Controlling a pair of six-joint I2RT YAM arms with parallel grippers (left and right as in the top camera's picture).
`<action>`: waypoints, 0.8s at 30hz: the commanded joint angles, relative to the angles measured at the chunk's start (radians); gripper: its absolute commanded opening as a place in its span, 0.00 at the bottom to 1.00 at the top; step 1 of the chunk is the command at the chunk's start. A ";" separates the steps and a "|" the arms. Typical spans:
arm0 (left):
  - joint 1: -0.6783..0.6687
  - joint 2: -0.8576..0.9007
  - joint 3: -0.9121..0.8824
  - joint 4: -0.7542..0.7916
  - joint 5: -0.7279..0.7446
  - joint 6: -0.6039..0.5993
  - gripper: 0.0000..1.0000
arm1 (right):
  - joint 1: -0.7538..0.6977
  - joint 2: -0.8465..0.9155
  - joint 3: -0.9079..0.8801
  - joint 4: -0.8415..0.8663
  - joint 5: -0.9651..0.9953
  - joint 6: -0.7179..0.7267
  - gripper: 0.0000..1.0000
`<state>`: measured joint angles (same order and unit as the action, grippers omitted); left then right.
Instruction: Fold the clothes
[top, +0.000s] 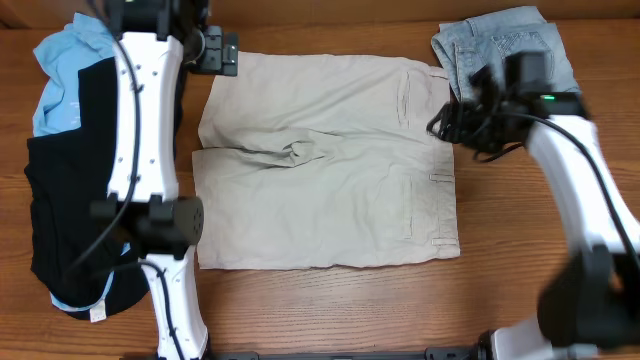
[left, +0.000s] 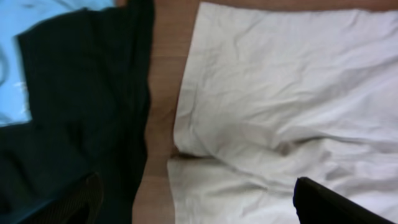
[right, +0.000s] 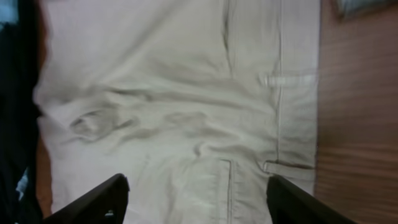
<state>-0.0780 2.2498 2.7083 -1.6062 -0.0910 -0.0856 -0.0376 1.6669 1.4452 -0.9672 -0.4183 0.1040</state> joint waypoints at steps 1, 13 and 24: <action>0.001 -0.155 0.046 -0.079 -0.047 -0.100 1.00 | 0.004 -0.248 0.050 -0.078 0.122 0.112 0.79; -0.035 -0.388 -0.452 -0.083 0.052 -0.207 1.00 | 0.004 -0.573 0.031 -0.459 0.403 0.370 0.81; -0.069 -0.693 -1.344 0.239 -0.129 -0.857 0.98 | 0.004 -0.554 -0.214 -0.395 0.344 0.306 1.00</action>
<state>-0.1448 1.6527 1.5684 -1.4704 -0.1703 -0.6594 -0.0368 1.0920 1.2766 -1.3792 -0.0517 0.4522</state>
